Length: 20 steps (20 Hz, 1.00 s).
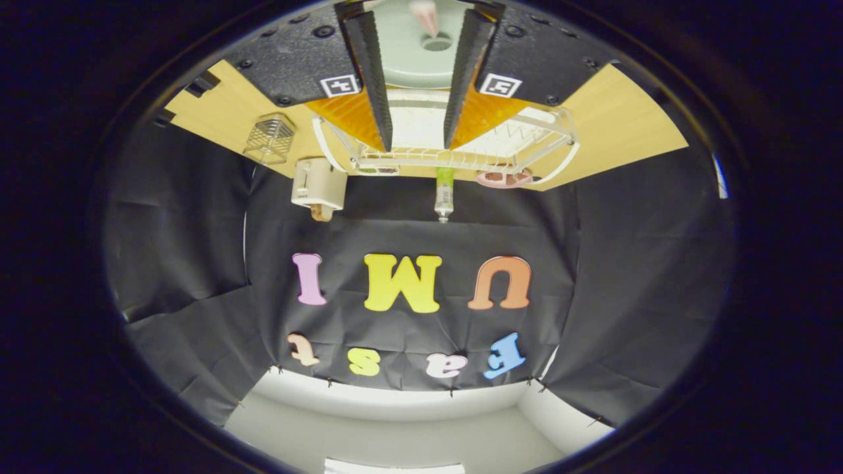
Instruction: Take the plate from the dish rack, then take the spoon from the basket and place it into the plate.
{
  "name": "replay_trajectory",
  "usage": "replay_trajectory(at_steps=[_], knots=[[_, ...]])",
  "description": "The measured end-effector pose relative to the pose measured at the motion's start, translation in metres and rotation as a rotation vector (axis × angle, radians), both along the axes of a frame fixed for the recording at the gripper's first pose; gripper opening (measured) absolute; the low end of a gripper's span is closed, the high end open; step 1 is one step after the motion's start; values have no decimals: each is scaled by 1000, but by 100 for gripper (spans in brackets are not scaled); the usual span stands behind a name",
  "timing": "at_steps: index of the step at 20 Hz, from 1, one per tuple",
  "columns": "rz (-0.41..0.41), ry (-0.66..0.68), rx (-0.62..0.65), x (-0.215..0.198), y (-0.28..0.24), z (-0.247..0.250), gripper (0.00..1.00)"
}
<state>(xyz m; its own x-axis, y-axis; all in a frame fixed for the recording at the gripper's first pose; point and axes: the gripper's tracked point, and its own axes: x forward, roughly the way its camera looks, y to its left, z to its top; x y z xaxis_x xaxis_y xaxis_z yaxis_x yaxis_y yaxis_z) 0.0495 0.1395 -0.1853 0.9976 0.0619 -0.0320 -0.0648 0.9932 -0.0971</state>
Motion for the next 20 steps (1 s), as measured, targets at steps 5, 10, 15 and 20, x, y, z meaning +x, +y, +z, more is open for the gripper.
replay_trajectory(at_steps=[5, 10, 15, 20], knots=[[-73, 66, 54, -3, -34, 7, 66], [-82, 65, 115, -21, -57, 28, 93], [-104, 58, 107, -46, -73, 48, 100], [-140, 54, 85, -76, -90, 64, 100]])
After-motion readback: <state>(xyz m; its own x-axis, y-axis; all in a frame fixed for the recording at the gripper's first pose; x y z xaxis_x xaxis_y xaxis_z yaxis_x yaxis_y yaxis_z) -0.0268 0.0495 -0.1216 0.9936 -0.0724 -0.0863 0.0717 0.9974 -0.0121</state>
